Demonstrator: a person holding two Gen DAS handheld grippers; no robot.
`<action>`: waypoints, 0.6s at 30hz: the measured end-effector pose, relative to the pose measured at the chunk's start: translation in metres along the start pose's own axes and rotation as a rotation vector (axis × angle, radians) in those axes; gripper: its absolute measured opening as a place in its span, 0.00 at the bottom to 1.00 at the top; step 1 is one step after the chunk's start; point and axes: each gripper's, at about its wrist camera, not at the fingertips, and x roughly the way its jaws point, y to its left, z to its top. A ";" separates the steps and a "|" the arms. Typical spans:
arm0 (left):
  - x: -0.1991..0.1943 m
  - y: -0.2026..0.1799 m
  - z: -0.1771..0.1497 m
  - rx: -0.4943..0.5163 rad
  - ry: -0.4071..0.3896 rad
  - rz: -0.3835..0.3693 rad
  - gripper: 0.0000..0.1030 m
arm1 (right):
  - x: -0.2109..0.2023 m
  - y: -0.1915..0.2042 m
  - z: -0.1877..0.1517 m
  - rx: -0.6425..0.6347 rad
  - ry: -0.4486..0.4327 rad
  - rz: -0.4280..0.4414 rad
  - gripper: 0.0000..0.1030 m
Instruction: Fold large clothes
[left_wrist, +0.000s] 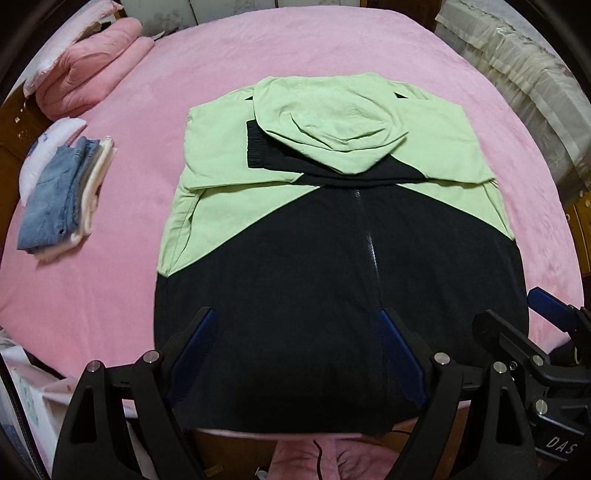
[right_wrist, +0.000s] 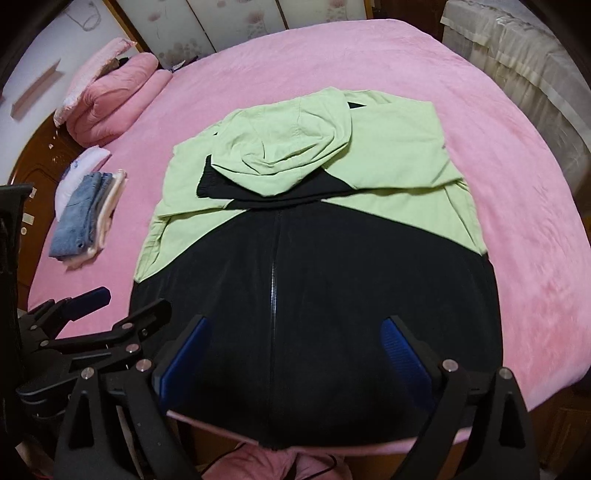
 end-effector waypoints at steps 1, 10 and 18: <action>-0.007 -0.001 -0.006 0.005 -0.005 0.003 0.84 | -0.005 0.000 -0.005 0.003 0.002 0.003 0.92; -0.034 0.004 -0.052 -0.034 -0.022 -0.013 0.90 | -0.036 -0.004 -0.049 0.025 -0.009 0.013 0.92; -0.014 0.039 -0.102 -0.136 0.061 -0.043 0.90 | -0.035 -0.047 -0.097 0.269 0.000 0.156 0.92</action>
